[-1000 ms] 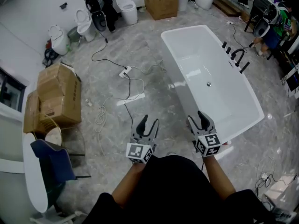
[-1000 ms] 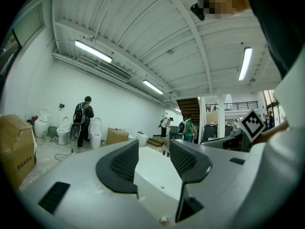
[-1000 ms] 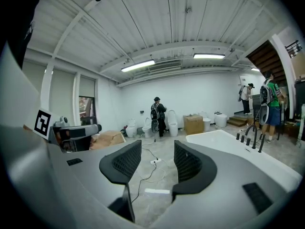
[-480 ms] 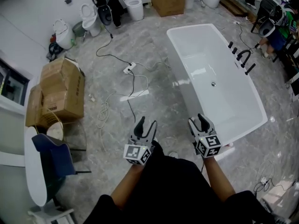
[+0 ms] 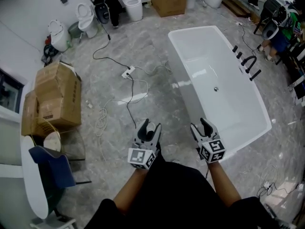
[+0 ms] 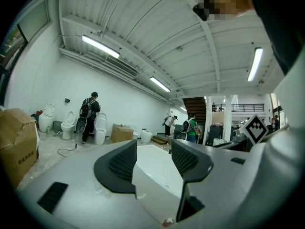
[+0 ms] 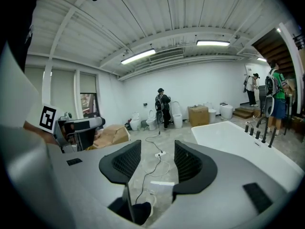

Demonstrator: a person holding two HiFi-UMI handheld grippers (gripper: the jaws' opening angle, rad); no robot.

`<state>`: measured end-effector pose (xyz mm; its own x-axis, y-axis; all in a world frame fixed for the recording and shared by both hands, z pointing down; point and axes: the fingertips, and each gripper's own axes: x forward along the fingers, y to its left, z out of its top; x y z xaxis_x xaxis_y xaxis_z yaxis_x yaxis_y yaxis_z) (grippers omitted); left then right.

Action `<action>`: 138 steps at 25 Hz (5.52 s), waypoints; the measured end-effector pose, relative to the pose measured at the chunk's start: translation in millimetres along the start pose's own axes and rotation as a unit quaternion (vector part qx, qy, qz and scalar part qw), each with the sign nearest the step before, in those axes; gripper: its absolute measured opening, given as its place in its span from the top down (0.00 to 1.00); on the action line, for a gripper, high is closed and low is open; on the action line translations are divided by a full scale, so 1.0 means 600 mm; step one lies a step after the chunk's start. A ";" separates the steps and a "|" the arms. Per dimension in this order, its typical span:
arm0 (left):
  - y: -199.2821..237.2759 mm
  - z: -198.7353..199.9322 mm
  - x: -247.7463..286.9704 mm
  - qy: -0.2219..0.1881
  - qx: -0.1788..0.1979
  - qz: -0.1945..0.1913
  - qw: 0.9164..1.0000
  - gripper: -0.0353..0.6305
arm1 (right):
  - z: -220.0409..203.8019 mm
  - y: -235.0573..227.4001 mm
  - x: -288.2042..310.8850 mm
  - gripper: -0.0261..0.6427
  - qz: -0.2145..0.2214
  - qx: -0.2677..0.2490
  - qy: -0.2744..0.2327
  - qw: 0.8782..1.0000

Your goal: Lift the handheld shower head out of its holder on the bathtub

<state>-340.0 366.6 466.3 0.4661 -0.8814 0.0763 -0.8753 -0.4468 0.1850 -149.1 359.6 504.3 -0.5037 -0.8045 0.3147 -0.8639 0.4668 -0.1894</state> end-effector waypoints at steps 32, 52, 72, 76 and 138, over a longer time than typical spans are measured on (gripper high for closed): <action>0.407 0.120 0.543 0.024 -0.018 -0.159 0.987 0.64 | 0.212 -0.200 0.498 0.67 -0.185 0.046 0.024 0.981; 0.297 0.070 0.737 0.076 -0.005 -0.247 0.966 0.64 | 0.206 -0.397 0.480 0.67 -0.267 0.102 -0.012 0.958; 0.046 0.060 1.025 0.103 0.013 -0.355 0.929 0.64 | 0.203 -0.659 0.416 0.67 -0.328 0.150 -0.014 0.933; 0.002 0.058 1.062 0.105 0.020 -0.367 0.924 0.64 | 0.208 -0.706 0.396 0.67 -0.337 0.154 -0.018 0.928; -0.439 -0.110 1.265 0.174 0.011 -0.606 0.776 0.76 | 0.014 -1.198 0.107 0.67 -0.569 0.282 -0.075 0.769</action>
<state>252.5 -174.6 540.5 0.9521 0.2808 0.1212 0.2322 -0.9215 0.3112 439.9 -30.7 652.8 0.6183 -0.6278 0.4729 -0.5841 -0.7696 -0.2580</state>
